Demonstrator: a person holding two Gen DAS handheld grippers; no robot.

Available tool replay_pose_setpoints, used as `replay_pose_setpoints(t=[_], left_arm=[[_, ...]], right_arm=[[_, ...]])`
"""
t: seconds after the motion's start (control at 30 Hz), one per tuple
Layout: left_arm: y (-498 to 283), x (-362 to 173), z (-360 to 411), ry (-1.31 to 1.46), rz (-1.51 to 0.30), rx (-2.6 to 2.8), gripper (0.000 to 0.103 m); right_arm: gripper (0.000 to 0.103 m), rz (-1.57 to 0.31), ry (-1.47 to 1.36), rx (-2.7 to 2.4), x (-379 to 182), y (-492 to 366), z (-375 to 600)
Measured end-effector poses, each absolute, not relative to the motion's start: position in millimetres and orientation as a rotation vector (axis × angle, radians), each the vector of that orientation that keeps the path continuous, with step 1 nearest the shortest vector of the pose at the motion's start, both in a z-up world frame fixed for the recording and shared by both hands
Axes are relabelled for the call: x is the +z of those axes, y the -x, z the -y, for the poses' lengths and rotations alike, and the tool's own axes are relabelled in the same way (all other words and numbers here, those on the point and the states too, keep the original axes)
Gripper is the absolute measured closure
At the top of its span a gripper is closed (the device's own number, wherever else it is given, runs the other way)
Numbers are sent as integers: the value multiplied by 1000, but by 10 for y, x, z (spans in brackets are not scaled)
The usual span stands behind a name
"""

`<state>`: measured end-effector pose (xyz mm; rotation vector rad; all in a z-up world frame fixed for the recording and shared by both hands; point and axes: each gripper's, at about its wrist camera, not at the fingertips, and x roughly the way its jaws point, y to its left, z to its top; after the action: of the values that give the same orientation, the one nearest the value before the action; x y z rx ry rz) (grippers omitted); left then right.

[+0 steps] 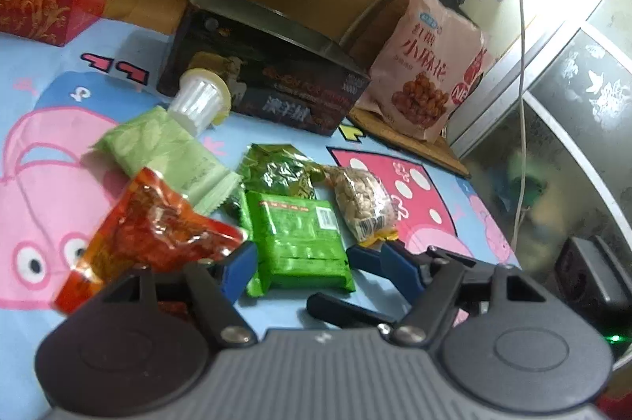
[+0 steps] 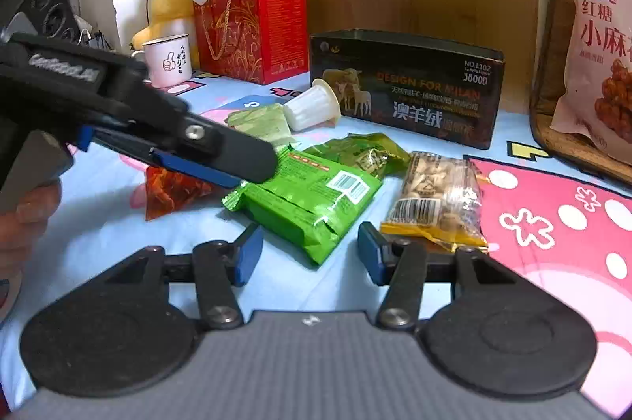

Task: Organize snacks
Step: 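Grasp the bright green packet with the left tool, then carry the bright green packet into the black box and release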

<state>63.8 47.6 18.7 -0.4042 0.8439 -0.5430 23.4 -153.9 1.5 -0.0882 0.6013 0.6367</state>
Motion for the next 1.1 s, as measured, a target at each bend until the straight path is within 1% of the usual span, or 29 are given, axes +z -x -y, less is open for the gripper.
replay_pose_setpoints(t=[0.17,0.23,0.27,0.3,0.33,0.37,0.47,0.7,0.9,1.1], left_arm=[[-747,117,-380,403,-864,-531,33],[-772,106,-353,407,-868,-535,42],[-766,102,-341,402,-865,-532,43],[-755,102,-334,397,-863,-532,47],[-739,107,-331,391,-863,-526,48],[-718,116,-334,389,-862,-524,48],[-646,171,-369,399,-843,-525,49],[-638,537,-409,407,-739,-564,49],[-1131,834,-362,417,-681,-583,49],[-1781,952,-277,392,-640,-533,49]], right_arm=[[47,-603,95,628,12,-250,1517],[47,-603,100,624,10,-257,1502],[49,-600,107,618,10,-258,1494],[52,-596,116,607,9,-250,1486],[62,-590,122,593,9,-242,1484],[64,-588,119,584,9,-240,1491],[64,-572,79,599,23,-227,1547],[64,-410,33,592,241,-108,1632],[65,-309,34,559,552,-475,1659],[65,-306,-6,536,682,-1158,1670]])
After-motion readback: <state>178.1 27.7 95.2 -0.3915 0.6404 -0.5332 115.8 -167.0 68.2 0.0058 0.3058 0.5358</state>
